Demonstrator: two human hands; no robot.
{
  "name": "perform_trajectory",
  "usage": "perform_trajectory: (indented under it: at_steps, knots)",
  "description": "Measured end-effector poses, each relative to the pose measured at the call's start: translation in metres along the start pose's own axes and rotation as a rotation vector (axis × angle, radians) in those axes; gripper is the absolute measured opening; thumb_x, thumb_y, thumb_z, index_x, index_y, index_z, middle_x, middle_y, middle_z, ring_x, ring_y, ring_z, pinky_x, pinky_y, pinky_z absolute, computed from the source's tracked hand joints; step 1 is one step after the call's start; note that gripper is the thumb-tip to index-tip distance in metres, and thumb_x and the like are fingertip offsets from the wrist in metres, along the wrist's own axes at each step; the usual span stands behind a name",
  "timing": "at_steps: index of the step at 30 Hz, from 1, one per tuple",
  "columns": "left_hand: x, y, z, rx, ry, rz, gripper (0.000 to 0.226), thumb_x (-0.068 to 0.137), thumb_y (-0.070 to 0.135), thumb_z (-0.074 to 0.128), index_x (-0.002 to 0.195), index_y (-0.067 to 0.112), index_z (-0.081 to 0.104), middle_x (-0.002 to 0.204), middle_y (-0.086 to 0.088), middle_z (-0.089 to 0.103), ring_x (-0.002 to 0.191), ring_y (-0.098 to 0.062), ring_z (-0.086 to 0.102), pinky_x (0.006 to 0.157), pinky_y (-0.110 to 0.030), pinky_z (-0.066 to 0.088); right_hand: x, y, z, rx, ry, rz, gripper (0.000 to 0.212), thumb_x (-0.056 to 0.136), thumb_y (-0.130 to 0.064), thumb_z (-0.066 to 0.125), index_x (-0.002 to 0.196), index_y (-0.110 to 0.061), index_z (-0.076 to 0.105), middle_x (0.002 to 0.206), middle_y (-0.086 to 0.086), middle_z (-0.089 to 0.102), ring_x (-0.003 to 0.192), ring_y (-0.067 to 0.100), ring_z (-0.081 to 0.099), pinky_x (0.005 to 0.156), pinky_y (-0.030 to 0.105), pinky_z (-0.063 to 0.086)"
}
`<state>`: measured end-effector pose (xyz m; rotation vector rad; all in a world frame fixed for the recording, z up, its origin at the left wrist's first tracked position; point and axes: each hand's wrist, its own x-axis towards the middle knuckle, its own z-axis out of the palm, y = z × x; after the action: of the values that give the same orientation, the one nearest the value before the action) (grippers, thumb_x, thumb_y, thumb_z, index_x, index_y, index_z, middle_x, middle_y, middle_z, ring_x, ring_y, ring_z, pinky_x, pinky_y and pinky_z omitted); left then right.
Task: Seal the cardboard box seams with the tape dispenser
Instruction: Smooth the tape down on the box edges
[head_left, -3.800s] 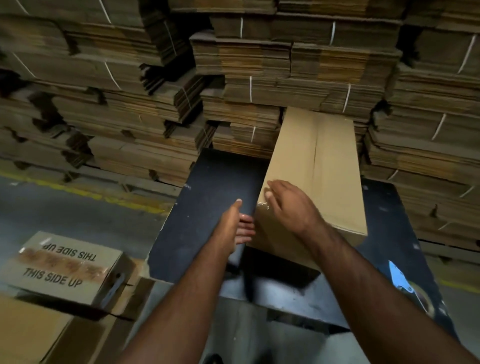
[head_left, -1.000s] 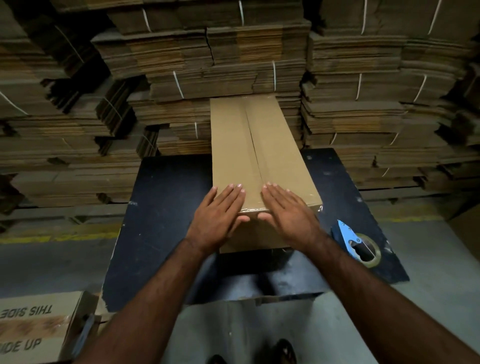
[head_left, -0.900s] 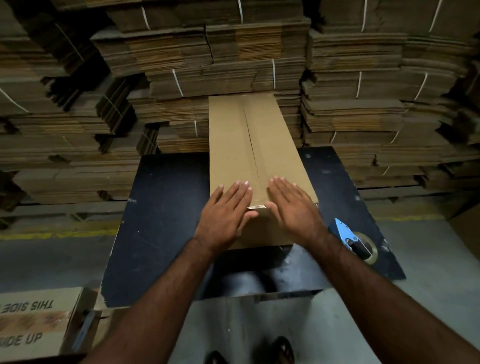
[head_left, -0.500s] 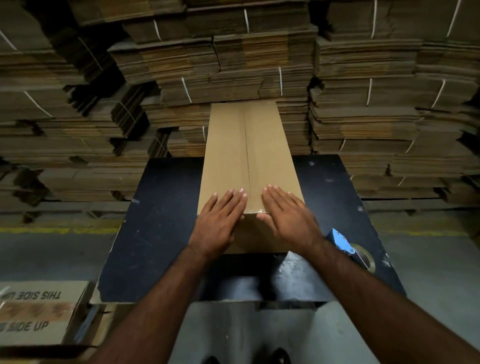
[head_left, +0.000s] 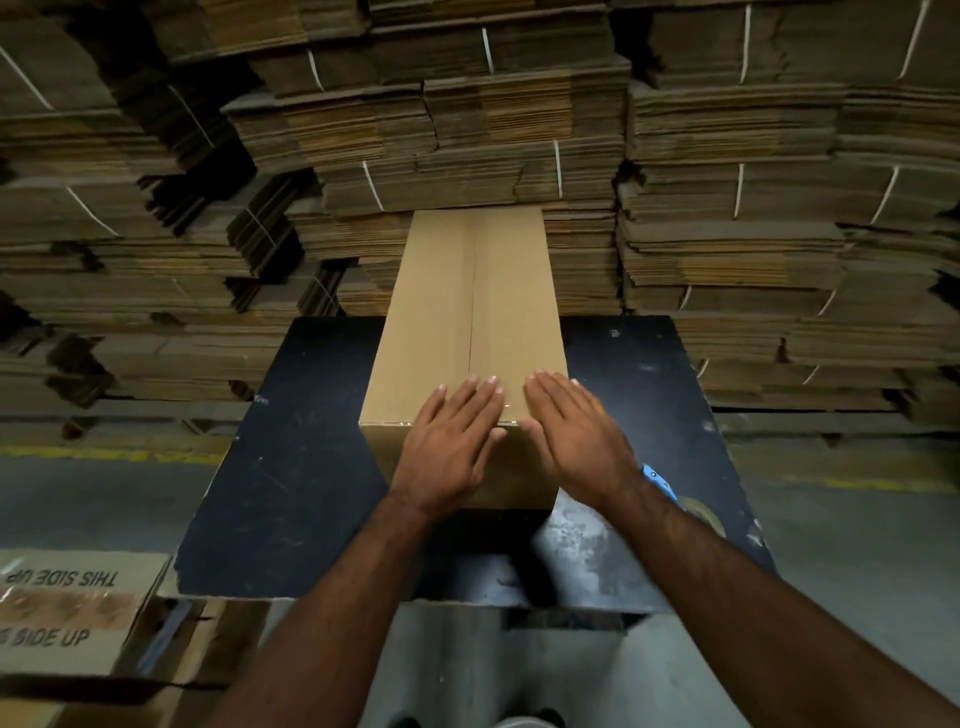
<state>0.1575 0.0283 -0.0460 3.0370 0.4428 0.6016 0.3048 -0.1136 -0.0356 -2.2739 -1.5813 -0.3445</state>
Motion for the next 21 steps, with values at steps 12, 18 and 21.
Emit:
perform_trajectory:
  at_steps: [12,18,21]
  knots:
    - [0.012,0.008,0.002,-0.093,0.038,0.061,0.049,0.099,0.023,0.052,0.147,0.014,0.047,0.151,-0.003,0.047,0.143,-0.02,0.039,0.118,-0.042,0.029,-0.008,0.022,0.005,0.073,-0.012,0.027,0.066,0.102,-0.053,0.025,0.146,-0.006,0.042,0.152,0.011,0.04,0.143,0.024,0.035,0.109,0.044,0.041]
    - [0.021,0.02,0.012,0.011,0.036,0.034,0.051,0.097,0.025,0.05,0.147,0.015,0.047,0.153,-0.002,0.046,0.14,-0.022,0.043,0.113,-0.044,0.033,-0.015,0.02,0.013,0.327,-0.088,0.208,0.072,0.101,-0.053,0.021,0.156,-0.012,0.002,0.164,0.004,0.003,0.151,0.014,0.003,0.121,0.038,0.017]
    - [0.02,0.025,0.007,-0.054,-0.012,0.091,0.076,0.078,0.007,0.069,0.149,0.014,0.043,0.156,-0.003,0.04,0.144,-0.024,0.037,0.117,-0.045,0.029,-0.03,0.005,0.011,0.342,0.026,0.35,0.076,0.099,-0.058,0.015,0.156,-0.008,0.005,0.163,0.004,0.008,0.15,0.013,0.001,0.122,0.04,0.01]
